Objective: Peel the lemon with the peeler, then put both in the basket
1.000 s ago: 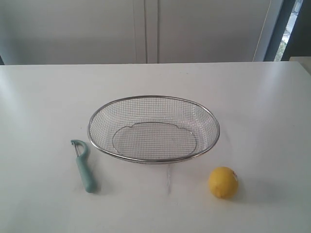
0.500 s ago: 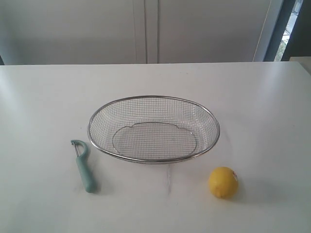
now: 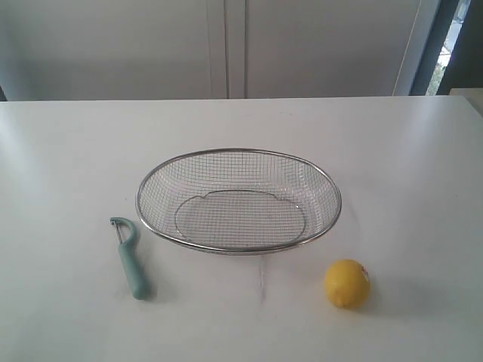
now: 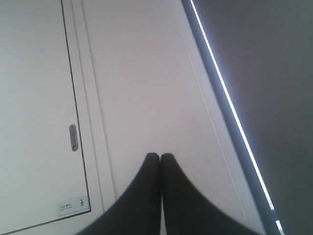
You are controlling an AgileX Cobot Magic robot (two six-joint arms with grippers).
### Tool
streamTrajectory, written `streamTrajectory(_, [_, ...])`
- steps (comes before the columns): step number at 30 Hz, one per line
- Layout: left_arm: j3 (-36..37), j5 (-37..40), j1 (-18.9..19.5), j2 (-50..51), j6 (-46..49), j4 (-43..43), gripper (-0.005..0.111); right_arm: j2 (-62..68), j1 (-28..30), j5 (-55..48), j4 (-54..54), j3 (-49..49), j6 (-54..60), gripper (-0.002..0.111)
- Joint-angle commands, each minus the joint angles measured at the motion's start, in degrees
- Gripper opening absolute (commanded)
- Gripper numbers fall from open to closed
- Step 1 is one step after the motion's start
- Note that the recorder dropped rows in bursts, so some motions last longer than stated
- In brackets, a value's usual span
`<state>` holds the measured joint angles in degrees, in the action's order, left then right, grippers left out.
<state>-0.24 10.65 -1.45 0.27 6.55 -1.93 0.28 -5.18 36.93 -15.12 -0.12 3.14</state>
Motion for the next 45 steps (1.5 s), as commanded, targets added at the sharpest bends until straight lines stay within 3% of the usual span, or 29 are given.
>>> streamTrajectory(1, [0.2, 0.1, 0.1, -0.3, -0.3, -0.5, 0.000, -0.3, -0.1, 0.6, -2.8, -0.2, 2.1, 0.000])
streamTrajectory(12, [0.2, 0.1, 0.1, -0.3, -0.3, -0.5, 0.000, 3.4, -0.1, -1.4, -3.0, -4.9, 8.9, 0.000])
streamTrajectory(25, [0.2, 0.1, 0.1, -0.3, -0.3, -0.5, 0.000, 21.3, -0.1, -15.7, -3.0, -13.1, 9.1, 0.000])
streamTrajectory(45, [0.2, 0.1, 0.1, -0.3, -0.3, -0.5, 0.000, 50.3, -0.1, -63.8, -1.9, -36.3, 8.4, 0.000])
